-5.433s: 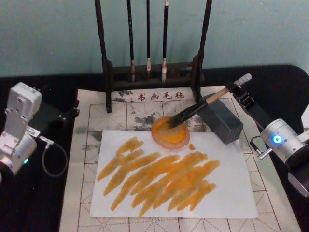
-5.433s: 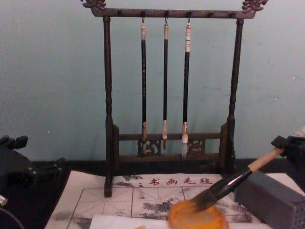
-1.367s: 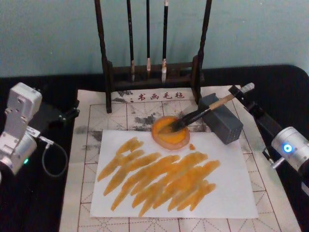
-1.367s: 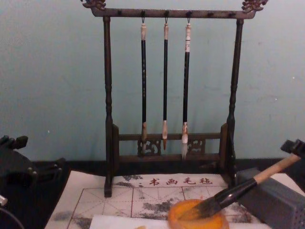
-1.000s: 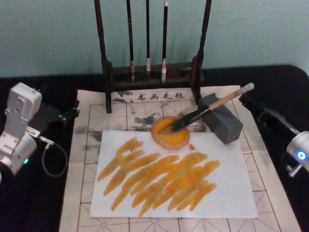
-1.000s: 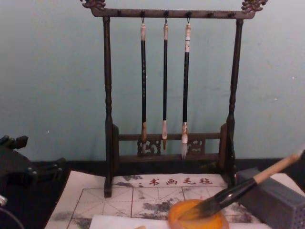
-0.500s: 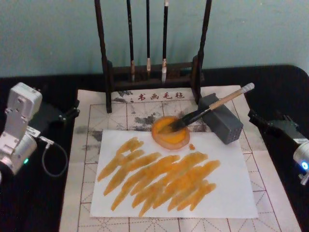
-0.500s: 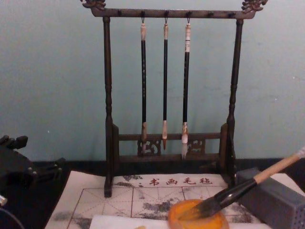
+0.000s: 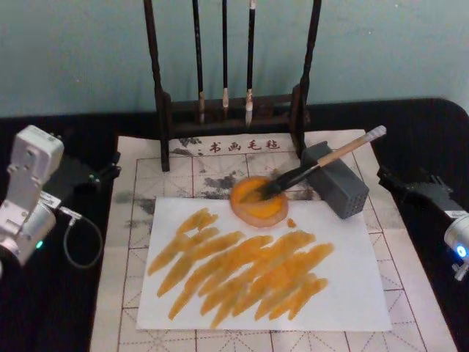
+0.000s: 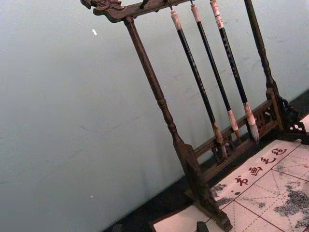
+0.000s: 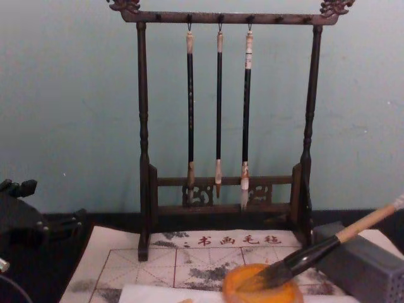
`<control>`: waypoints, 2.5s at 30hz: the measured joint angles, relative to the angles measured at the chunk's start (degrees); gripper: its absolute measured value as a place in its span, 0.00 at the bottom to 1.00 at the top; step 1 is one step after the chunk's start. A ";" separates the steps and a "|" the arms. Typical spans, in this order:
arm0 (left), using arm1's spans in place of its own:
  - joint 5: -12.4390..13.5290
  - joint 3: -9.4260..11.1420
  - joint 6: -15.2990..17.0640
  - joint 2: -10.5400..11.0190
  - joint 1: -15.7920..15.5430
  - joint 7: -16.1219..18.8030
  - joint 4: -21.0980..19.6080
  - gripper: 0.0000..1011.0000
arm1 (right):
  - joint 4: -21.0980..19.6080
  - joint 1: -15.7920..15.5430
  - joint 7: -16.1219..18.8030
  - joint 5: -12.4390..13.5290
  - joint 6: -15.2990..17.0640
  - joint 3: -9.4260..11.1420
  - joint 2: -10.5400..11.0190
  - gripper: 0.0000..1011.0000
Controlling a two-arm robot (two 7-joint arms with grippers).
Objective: Pick up the brush from the inkstone, write on the paper, then place the brush back to its original position.
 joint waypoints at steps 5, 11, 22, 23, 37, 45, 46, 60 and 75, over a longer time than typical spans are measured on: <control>0.00 0.00 0.00 0.00 0.00 0.00 0.00 0.99 | -0.06 0.01 0.07 0.09 0.04 -0.03 0.07 0.99; 0.00 0.00 0.00 0.00 0.00 0.00 0.00 0.99 | -0.09 0.03 0.12 0.17 0.07 -0.07 0.09 0.99; 0.00 0.00 0.00 0.00 0.00 0.00 0.00 0.99 | -0.15 0.04 0.18 0.27 0.12 -0.10 0.14 0.99; 0.00 0.00 0.00 0.00 0.00 0.00 0.00 0.99 | -0.16 0.04 0.18 0.28 0.13 -0.10 0.15 0.99; 0.00 0.00 0.00 0.00 0.00 0.00 0.00 0.99 | -0.18 0.04 0.18 0.33 0.15 -0.10 0.17 0.99; 0.00 0.00 0.00 0.00 0.00 0.00 0.00 0.99 | -0.17 0.04 0.18 0.33 0.15 -0.10 0.17 0.99; 0.00 0.00 0.00 0.00 0.00 0.00 0.00 0.99 | -0.18 0.04 0.17 0.33 0.15 -0.10 0.17 0.99; 0.00 0.00 0.00 0.00 0.00 0.00 0.00 0.99 | -0.17 0.04 0.18 0.33 0.15 -0.10 0.17 0.99; 0.00 0.00 0.00 0.00 0.00 0.00 0.00 0.99 | -0.17 0.04 0.18 0.33 0.15 -0.10 0.17 0.99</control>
